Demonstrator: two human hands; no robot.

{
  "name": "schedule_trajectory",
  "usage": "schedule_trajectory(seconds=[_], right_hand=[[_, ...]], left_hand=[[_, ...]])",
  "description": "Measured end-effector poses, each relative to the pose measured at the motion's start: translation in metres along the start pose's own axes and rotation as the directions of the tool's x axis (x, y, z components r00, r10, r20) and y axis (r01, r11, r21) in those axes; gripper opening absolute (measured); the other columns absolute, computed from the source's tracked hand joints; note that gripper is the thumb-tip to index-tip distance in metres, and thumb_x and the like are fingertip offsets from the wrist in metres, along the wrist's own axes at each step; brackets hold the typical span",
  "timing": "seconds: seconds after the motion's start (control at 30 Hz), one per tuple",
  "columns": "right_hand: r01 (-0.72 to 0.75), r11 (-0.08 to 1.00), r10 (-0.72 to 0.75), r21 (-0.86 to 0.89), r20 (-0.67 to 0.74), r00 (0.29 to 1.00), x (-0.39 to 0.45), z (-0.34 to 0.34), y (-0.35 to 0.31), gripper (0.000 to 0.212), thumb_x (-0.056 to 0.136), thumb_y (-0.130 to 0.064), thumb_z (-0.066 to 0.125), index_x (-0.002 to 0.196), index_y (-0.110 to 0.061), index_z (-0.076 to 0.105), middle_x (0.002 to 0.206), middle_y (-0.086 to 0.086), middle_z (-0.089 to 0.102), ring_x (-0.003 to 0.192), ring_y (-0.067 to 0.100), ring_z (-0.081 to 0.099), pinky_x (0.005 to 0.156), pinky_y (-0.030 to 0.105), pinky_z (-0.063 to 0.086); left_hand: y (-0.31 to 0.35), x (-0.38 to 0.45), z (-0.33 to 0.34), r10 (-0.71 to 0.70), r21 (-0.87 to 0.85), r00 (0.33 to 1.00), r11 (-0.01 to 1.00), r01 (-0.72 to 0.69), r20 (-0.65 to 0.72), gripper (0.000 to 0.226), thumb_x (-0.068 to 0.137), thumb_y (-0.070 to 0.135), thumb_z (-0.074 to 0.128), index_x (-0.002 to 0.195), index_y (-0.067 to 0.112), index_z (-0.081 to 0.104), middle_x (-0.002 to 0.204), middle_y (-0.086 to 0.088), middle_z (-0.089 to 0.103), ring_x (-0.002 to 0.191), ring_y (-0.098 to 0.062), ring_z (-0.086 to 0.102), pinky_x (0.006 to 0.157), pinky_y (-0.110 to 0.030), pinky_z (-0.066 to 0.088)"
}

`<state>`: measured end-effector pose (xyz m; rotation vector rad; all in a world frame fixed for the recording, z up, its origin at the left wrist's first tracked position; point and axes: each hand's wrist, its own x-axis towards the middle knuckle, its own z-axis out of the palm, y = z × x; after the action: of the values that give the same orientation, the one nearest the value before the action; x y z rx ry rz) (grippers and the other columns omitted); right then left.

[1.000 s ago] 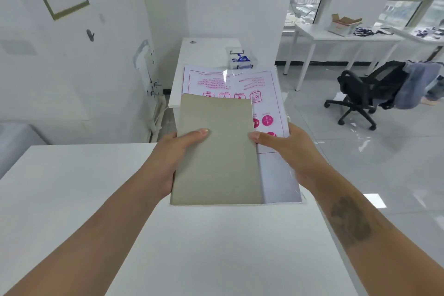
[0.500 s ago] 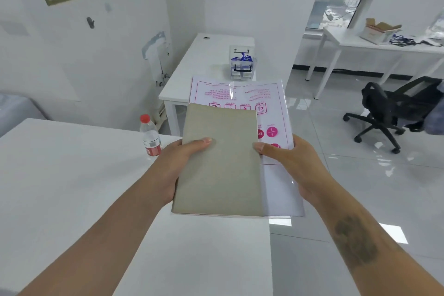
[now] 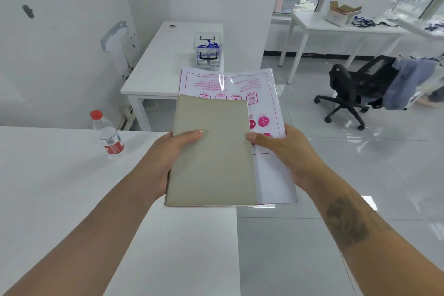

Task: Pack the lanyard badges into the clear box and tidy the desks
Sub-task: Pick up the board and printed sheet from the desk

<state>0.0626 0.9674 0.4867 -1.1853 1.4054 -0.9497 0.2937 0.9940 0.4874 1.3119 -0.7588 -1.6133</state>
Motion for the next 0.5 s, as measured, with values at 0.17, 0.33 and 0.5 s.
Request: schedule_trajectory(seconds=[0.17,0.33,0.5], right_hand=[[-0.010,1.000,0.010,0.024,-0.008,1.000,0.007,-0.056,0.011,0.032,0.072,-0.035,0.084,0.099,-0.027,0.068,0.087,-0.006,0.076,0.080,0.020,0.072,0.067,0.032,0.059],[-0.003,0.999,0.002,0.047,0.029,1.000,0.025,-0.136,0.028,0.036,0.072,-0.033,0.085,0.103,-0.023,0.068,0.090,-0.004,0.076,0.083,0.022,0.074,0.070,0.035,0.061],[-0.009,1.000,0.006,0.025,0.087,0.996,0.043,-0.248,0.043,0.035,0.073,-0.030,0.085,0.102,-0.019,0.069,0.091,-0.001,0.076,0.084,0.024,0.074,0.078,0.042,0.061]], left_hand=[[-0.011,0.009,0.056,0.007,0.015,1.000,1.000,-0.008,0.003,0.028,0.089,0.026,0.067,0.115,0.015,0.069,0.103,-0.007,0.076,0.088,-0.026,0.074,0.071,-0.035,0.058],[-0.032,0.024,0.135,0.034,0.033,0.999,0.999,-0.033,-0.024,0.027,0.090,0.026,0.066,0.114,0.014,0.069,0.103,-0.007,0.076,0.086,-0.025,0.074,0.072,-0.036,0.059],[-0.062,0.037,0.245,0.024,0.010,0.998,1.000,-0.024,-0.066,0.027,0.090,0.028,0.066,0.114,0.016,0.069,0.106,-0.007,0.076,0.088,-0.025,0.074,0.072,-0.036,0.058]])
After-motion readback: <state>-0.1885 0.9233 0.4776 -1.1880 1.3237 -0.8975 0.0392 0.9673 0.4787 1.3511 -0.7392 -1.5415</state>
